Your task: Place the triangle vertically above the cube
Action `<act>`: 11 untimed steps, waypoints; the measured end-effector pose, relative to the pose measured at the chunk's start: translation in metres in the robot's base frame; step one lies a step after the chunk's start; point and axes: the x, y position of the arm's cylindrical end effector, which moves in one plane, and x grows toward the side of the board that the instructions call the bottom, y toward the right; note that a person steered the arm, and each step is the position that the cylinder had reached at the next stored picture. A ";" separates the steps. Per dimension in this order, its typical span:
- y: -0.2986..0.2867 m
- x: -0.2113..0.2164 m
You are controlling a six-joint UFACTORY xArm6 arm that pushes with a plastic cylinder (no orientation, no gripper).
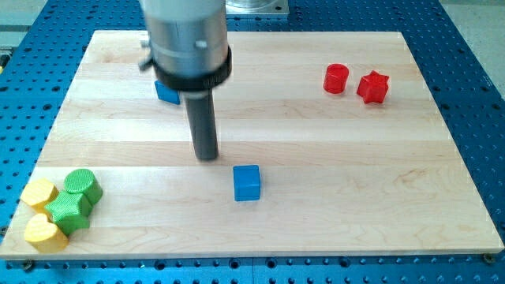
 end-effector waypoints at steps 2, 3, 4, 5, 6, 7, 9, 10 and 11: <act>-0.025 -0.171; -0.081 -0.169; -0.103 -0.124; -0.061 -0.093; -0.004 -0.089; 0.008 -0.106; 0.020 -0.098; 0.046 -0.081; 0.049 -0.062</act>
